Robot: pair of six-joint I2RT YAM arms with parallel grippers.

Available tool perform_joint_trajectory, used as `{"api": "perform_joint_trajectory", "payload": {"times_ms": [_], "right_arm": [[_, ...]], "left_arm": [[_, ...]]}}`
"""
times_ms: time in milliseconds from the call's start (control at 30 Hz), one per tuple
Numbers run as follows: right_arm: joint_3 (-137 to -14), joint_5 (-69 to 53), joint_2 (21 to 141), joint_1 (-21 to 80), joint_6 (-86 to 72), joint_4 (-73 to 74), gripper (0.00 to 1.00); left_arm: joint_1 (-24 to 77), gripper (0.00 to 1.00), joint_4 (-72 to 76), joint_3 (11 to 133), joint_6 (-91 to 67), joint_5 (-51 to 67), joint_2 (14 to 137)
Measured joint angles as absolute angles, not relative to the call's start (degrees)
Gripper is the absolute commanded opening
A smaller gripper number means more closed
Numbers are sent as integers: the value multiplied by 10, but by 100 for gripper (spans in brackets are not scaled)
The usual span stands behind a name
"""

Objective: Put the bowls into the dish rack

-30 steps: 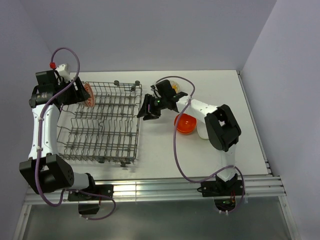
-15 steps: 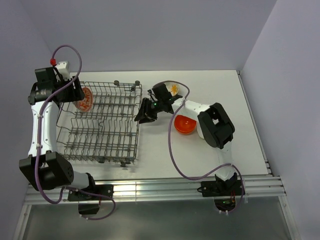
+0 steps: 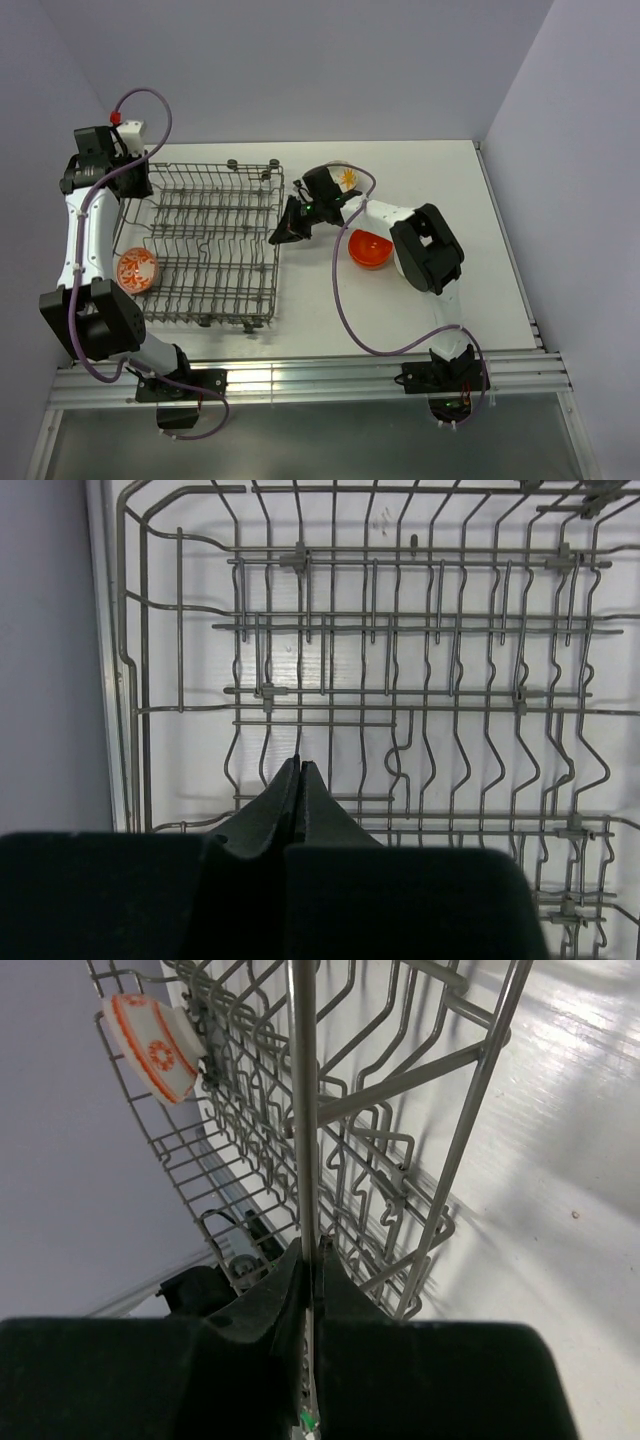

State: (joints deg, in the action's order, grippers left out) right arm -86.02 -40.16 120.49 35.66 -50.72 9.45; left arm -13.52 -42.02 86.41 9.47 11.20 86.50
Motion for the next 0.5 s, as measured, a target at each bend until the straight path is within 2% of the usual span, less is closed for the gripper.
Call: {"api": "perform_joint_trajectory", "payload": {"times_ms": [33, 67, 200, 300, 467, 500], "right_arm": [[-860, -401, 1205, 357, -507, 96, 0], [-860, -402, 1206, 357, -507, 95, 0], [-860, -401, 1206, 357, -505, 95, 0], [-861, -401, 1206, 357, -504, 96, 0], [-863, -399, 1206, 357, -501, 103, 10], [-863, -398, 1206, 357, -500, 104, 15]], "left_arm": [[-135, 10, -423, 864, 97, 115, 867], [-135, 28, -428, 864, 101, 120, 869], [-136, 48, -455, 864, 125, 136, 873], [-139, 49, -481, 867, 143, 142, 873], [-145, 57, -539, 865, 194, 142, 872], [-146, 58, -552, 858, 210, 142, 871]]}}
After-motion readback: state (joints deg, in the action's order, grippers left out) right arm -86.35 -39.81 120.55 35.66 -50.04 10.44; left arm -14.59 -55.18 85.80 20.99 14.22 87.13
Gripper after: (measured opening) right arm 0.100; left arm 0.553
